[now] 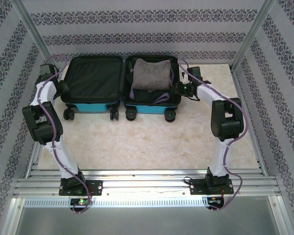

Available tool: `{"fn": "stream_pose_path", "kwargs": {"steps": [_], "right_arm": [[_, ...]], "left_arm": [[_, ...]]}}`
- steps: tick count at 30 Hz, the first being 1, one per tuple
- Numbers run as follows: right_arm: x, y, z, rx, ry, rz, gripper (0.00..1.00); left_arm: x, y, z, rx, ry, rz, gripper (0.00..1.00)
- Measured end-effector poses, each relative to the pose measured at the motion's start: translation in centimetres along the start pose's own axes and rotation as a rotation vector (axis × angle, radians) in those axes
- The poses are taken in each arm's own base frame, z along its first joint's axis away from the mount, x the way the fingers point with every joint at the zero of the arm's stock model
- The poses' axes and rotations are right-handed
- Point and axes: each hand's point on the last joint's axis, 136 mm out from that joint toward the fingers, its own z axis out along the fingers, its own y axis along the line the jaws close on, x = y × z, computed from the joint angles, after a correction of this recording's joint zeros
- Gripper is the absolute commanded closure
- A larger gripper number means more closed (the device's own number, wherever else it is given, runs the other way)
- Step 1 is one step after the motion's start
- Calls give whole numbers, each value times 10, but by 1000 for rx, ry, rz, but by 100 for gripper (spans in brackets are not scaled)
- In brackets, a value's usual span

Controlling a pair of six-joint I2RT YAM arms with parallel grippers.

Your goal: Pack the luggage

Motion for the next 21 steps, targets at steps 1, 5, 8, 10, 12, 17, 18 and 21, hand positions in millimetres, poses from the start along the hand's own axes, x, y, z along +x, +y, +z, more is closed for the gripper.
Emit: {"fn": "stream_pose_path", "kwargs": {"steps": [1, 5, 8, 10, 12, 17, 18, 21], "right_arm": [[-1, -1, 0, 10, -7, -4, 98], [-1, -1, -2, 34, -21, -28, 100], [2, 1, -5, 39, -25, -49, 100], [7, 2, -7, 44, -21, -59, 100], [11, 3, -8, 47, -18, -67, 100], [20, 7, -13, 43, -14, -83, 100], [23, 7, -14, 42, -12, -85, 100], [29, 11, -16, 37, -7, -100, 100]], "left_arm": [[3, 1, -3, -1, 3, 0, 97], [8, 3, -22, -1, -11, -4, 100], [7, 4, -39, -2, -37, -6, 100], [7, 4, -51, -3, -54, -7, 100], [6, 5, -61, -4, -72, -8, 100], [4, 7, -88, -8, -101, -7, 100], [3, 7, -94, -9, -109, -6, 100], [1, 7, -114, -7, -138, -6, 100]]}}
